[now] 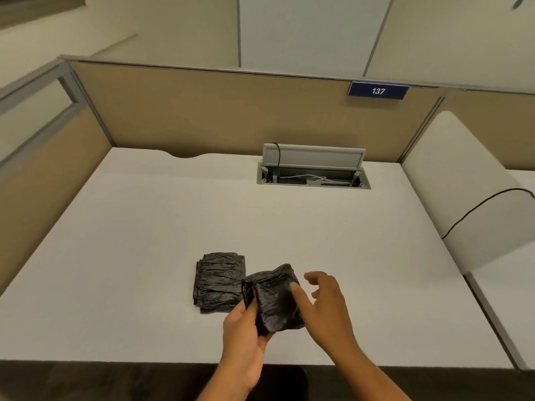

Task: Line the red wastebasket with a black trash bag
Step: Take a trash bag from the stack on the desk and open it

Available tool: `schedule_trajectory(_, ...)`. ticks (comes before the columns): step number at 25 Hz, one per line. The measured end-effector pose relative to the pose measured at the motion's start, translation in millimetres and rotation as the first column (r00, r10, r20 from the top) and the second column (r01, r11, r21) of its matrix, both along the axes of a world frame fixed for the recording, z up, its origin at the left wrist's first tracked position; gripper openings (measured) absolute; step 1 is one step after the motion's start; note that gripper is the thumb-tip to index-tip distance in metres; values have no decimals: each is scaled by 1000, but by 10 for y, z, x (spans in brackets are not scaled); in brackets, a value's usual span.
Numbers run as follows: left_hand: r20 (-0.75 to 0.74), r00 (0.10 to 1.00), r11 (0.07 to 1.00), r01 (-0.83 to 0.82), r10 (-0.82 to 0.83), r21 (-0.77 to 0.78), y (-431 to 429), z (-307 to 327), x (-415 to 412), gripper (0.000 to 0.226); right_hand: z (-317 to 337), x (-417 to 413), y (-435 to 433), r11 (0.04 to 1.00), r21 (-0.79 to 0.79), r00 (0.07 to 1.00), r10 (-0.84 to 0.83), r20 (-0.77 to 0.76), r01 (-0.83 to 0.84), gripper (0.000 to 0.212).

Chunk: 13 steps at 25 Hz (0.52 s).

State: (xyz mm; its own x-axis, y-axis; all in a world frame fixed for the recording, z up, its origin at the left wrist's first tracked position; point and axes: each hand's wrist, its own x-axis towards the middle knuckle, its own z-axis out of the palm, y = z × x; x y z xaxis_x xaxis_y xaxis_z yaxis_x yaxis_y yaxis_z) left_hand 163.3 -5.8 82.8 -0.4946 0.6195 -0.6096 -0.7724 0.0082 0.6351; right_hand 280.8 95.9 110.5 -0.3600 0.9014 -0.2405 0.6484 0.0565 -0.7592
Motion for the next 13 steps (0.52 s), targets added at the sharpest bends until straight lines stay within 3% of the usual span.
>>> schedule_trajectory(3, -63, 998, 997, 7, -12, -75, 20, 39, 194, 25, 187, 91, -227, 988, 87, 988, 119, 95, -128, 77)
schedule_trajectory(4, -76, 997, 995, 4, -11, -96, 26, 53, 255, 26, 198, 112, -281, 979, 120, 979, 148, 143, -166, 76)
schedule_trajectory(6, -87, 996, 993, -21, 11, -113, 39, 95, 362, 25, 197, 195, -307, 961, 180, 966, 172, 195, -207, 55)
schedule_trajectory(9, -115, 993, 988, -52, 36, -143, 58, 123, 489, 19, 220, 463, -93, 989, 106, 992, 94, 86, -103, 8)
schedule_trajectory(13, -63, 995, 983, -81, 72, -165, 51, 135, 670, 15, 203, 1024, 348, 991, -108, 987, -91, -131, 77, 18)
